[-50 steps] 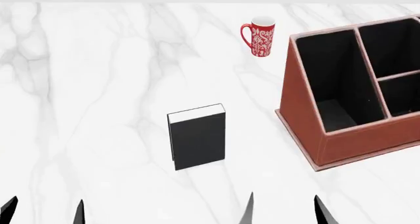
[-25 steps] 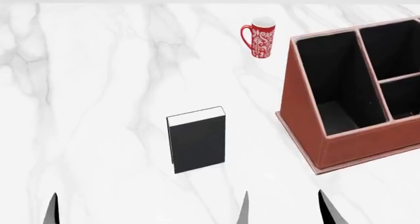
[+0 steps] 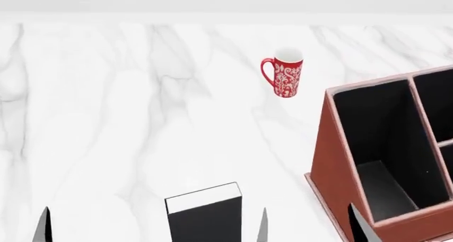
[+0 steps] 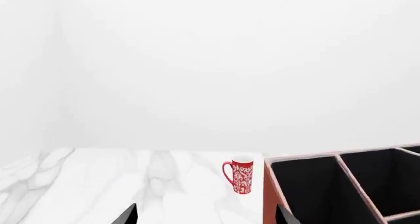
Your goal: Pick up the book and place it in the left compartment of the caddy.
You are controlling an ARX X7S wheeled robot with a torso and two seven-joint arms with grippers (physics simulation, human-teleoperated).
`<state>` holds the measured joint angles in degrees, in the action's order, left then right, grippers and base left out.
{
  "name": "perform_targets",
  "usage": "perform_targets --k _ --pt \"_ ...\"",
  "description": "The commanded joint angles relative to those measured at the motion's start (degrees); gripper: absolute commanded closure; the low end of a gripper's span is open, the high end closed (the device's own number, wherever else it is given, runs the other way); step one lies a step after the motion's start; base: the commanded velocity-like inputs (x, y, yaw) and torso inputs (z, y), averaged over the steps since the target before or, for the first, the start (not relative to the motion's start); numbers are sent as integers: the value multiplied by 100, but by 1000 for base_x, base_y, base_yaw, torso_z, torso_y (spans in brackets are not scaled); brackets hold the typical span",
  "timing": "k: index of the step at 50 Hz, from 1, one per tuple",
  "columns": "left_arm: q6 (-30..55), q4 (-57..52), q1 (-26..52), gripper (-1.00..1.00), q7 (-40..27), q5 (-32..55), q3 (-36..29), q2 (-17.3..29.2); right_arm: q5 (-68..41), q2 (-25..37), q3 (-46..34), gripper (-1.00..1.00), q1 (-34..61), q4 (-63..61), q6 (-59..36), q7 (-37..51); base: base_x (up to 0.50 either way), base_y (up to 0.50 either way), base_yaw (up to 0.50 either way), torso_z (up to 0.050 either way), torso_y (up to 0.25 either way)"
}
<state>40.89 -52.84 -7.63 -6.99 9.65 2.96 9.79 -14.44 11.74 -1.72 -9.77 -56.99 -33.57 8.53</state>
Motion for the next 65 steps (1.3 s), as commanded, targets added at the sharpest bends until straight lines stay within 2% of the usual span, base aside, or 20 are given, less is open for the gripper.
perform_targets --k 1,6,24,27,29,34,52,54,57,63,65 --pt "-2 -70 -27 -100 -50 75 16 40 39 67 31 -100 -22 -90 26 183 0 0 0 0 18" --pt "16 -132 -32 -100 -66 144 75 52 -173 106 121 -100 -30 -141 -46 184 0 -9 0 0 0" --pt "-108 -151 -95 -100 -158 172 23 120 -283 219 108 -100 14 -82 -52 336 0 -500 0 0 0" --pt "-122 -136 -96 -100 -175 178 17 128 72 347 -126 -100 -7 -211 -64 479 0 -52 0 0 0" --pt "-147 -123 -101 -100 -188 169 5 136 -97 337 -75 -100 -4 -260 -84 477 0 0 0 0 0" --pt "-148 -132 -104 -100 -203 203 11 154 -254 513 -104 -100 -245 -239 598 355 141 0 0 0 0" --pt "-166 -126 -98 -100 -281 267 -9 223 -467 560 -41 -100 80 -107 77 793 463 0 0 0 1" --pt "-149 -127 -83 -100 -287 293 12 229 -829 518 119 -100 191 -163 -329 897 0 0 0 0 5" --pt "-127 -110 -50 -100 -303 324 38 234 -1032 544 186 -100 162 -242 -233 844 0 0 0 0 0" --pt "-81 -162 -26 -100 -322 419 139 251 -458 1026 -680 -100 574 -295 -799 2218 0 0 0 0 0" --pt "-36 -159 18 -100 -339 459 188 252 -845 1141 -704 -100 630 -289 -737 2389 0 0 0 0 0"
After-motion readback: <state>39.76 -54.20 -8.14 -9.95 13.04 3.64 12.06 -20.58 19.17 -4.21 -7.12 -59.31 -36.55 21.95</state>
